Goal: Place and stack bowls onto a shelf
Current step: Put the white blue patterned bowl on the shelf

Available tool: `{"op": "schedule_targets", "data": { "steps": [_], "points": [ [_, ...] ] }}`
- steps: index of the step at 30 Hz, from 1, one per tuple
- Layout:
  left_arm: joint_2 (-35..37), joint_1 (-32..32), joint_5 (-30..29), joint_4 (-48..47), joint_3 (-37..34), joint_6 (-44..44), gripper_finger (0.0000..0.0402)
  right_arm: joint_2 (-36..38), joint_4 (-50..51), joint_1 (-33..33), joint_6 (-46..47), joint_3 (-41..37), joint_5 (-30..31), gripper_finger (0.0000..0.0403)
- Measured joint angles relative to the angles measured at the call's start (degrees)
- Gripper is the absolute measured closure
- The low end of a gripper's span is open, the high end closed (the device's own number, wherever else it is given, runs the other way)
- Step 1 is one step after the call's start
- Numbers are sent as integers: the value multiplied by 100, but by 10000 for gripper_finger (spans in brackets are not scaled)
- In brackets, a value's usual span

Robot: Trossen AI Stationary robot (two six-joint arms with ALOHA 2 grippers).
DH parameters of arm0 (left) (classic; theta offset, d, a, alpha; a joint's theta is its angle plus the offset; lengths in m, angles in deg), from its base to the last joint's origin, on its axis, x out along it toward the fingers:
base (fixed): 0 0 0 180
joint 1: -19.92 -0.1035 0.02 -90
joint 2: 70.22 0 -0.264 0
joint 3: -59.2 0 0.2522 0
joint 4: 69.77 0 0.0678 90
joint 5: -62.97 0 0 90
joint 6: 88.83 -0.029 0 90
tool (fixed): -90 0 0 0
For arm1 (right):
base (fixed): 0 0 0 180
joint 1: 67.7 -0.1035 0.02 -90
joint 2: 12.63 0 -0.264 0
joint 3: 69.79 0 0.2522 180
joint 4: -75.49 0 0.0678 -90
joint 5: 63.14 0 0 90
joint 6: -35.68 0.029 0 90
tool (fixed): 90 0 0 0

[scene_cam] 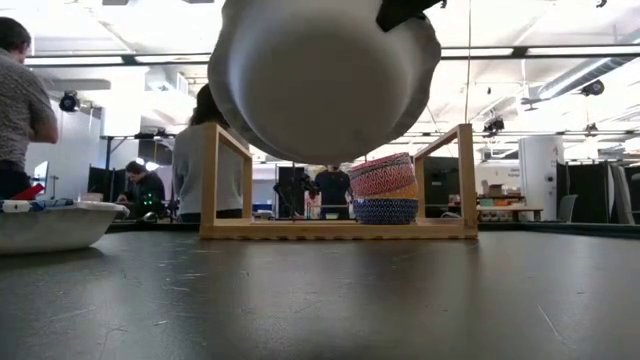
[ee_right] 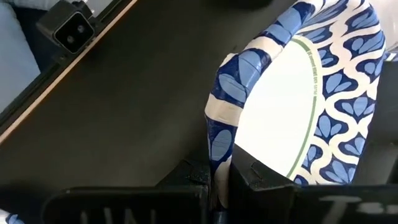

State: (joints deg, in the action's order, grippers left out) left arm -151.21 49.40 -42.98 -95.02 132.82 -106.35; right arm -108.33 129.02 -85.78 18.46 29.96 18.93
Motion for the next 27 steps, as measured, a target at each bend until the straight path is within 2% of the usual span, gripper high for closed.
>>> {"op": "schedule_targets", "data": {
  "steps": [10,27],
  "points": [
    [9,10,-105,0,7,-6,312,0,54,-2,263,0,-111,394],
    [15,12,-257,-4,9,410,312,2,-4,-2,-368,540,-109,394]
  ]
}}
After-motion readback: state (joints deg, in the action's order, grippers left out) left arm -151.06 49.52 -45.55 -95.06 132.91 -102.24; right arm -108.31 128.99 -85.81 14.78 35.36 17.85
